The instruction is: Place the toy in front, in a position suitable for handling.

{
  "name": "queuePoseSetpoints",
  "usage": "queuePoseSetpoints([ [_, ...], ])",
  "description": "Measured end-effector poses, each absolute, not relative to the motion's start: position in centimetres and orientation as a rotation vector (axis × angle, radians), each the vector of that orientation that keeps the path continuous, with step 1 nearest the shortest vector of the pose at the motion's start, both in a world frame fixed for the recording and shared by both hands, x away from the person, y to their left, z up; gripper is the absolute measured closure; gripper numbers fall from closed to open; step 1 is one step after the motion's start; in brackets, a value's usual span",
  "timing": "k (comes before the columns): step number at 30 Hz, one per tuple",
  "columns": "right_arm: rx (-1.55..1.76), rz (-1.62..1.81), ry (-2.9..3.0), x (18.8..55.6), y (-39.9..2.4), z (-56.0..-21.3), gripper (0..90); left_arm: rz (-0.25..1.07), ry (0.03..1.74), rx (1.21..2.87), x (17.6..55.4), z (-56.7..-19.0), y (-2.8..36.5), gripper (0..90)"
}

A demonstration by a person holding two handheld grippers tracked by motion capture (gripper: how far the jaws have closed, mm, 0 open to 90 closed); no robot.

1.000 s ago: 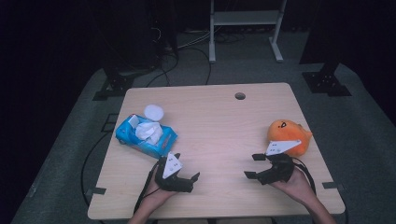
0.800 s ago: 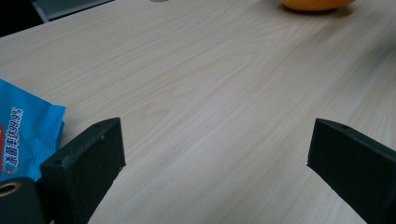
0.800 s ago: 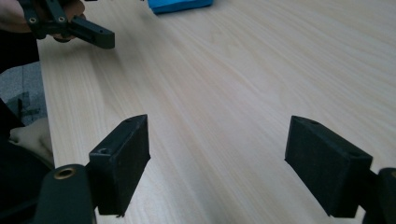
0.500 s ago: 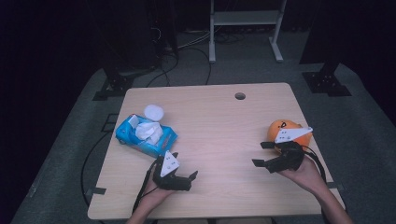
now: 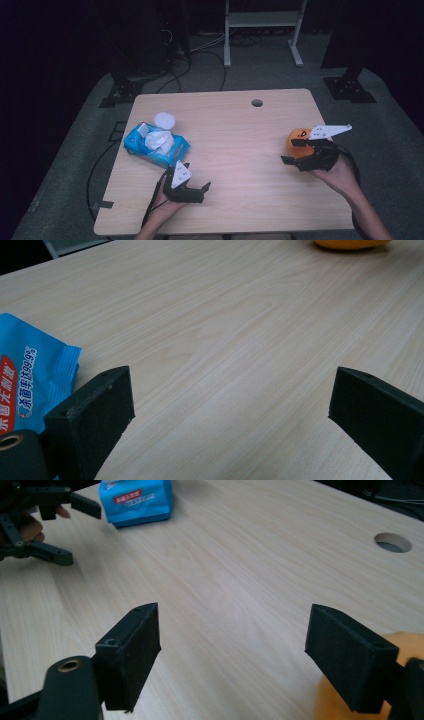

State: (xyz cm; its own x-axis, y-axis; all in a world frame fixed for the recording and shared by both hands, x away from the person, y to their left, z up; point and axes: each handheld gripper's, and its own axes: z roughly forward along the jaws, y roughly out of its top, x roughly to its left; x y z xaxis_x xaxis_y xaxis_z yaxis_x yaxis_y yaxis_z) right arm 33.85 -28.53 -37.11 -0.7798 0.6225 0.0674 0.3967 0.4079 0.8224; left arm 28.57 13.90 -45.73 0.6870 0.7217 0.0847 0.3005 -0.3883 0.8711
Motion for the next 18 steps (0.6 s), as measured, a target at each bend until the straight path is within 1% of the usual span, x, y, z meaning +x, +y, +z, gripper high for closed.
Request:
queuePoseSetpoints([
  [9,0.938,1.270,2.337,35.0,-30.6,-36.4,21.1,0.580,0.785,1.984,28.5,-45.8,13.7,3.2],
  [18,1.028,1.234,2.283,36.2,-32.9,-36.9,22.6,0.586,0.794,1.983,28.5,-45.8,14.0,3.2],
])
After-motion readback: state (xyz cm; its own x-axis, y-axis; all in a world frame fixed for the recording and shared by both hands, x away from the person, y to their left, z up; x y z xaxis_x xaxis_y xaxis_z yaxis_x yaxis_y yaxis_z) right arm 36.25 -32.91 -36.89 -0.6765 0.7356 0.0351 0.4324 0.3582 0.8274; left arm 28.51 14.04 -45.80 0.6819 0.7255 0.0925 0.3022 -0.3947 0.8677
